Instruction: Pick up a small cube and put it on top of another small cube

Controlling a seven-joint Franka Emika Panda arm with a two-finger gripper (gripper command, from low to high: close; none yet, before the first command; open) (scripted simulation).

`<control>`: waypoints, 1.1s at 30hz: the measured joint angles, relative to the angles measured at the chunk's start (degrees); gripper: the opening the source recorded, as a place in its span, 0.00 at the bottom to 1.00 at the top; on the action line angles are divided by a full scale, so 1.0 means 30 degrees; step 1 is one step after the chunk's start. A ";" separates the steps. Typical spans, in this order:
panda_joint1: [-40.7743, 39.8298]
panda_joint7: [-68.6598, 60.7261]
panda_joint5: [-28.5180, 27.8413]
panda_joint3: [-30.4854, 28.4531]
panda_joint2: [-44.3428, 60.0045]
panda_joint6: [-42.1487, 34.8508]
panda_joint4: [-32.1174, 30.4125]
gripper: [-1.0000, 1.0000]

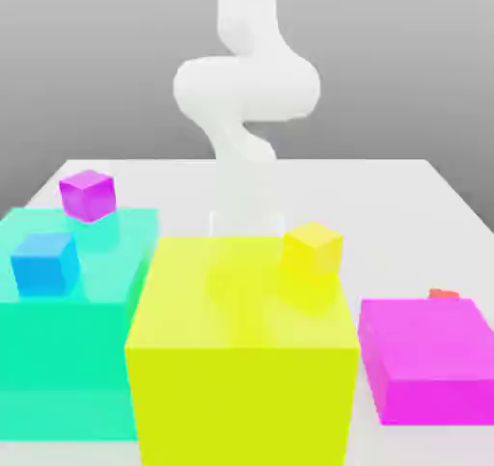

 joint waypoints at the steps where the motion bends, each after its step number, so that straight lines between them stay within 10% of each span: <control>1: 0.0508 -0.0858 -0.0074 -0.0016 0.0437 0.0263 -0.0217 0.50; 33: 1.3860 -2.7641 -0.0248 0.0882 1.3334 0.8029 -0.6628 0.50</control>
